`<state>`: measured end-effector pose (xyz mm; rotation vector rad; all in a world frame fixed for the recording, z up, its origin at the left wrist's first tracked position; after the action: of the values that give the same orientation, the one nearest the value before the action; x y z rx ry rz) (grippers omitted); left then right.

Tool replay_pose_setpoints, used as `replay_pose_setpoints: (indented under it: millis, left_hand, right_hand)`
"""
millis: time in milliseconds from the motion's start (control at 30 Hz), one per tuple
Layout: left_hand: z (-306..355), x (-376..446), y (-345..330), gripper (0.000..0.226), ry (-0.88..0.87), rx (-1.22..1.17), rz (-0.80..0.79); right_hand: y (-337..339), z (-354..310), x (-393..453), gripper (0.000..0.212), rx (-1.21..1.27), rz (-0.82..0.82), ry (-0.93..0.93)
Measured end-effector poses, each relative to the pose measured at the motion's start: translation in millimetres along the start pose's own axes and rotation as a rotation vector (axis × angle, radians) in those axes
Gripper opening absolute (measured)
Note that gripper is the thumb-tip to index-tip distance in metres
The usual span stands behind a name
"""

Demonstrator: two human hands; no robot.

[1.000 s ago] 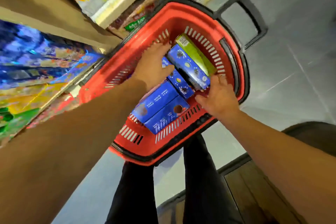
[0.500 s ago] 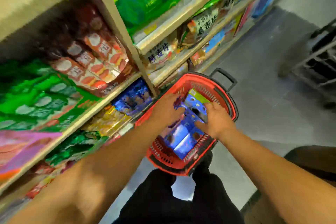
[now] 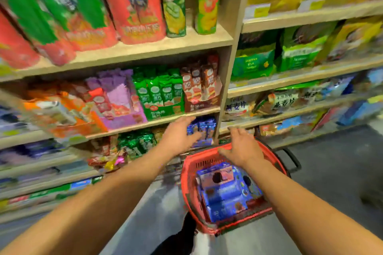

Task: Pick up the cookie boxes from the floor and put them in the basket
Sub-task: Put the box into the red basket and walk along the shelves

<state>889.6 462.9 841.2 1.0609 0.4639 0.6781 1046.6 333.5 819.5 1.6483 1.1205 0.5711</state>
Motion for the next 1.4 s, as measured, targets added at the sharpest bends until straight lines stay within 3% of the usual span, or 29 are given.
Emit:
replay_pose_setpoints:
  millis: [300,667,800,1033,1400]
  left_hand:
    - [-52.5,-140.8,64.9,0.063,0.246,-0.012,0.192]
    - [-184.9,-337.4,101.9,0.065,0.615,-0.066,0.344]
    - [-238.7,-421.8,108.6,0.063,0.698,-0.1,0.389]
    - [-356.1,-551.9,135.5,0.064,0.782,-0.014,0.354]
    - [-487.9,-688.2,162.5,0.063,0.997,-0.118,0.38]
  right_hand:
    - [-8.0,-110.2,-49.9,0.083,0.067,0.016,0.282]
    - [-100.4,-300.4,-111.3,0.081,-0.124,-0.168,0.662]
    - [-153.2,-378.4,-151.7,0.091,-0.183,-0.257,0.763]
    - [-233.7,-508.3,-224.3,0.081,-0.192,-0.34,0.804]
    - [-327.8,-664.5,-283.8,0.083,-0.216,-0.513,0.854]
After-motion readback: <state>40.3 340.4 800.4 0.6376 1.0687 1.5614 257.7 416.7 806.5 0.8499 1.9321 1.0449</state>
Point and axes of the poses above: each hand's wrist, its own x-axis towards the middle knuckle, its own y-axis out of the back of the hand, z = x × y, the point moved 3 cm from there along x, towards the middle knuckle, and after that the axes turned 7 degrees about x, right-handed, at the moved point
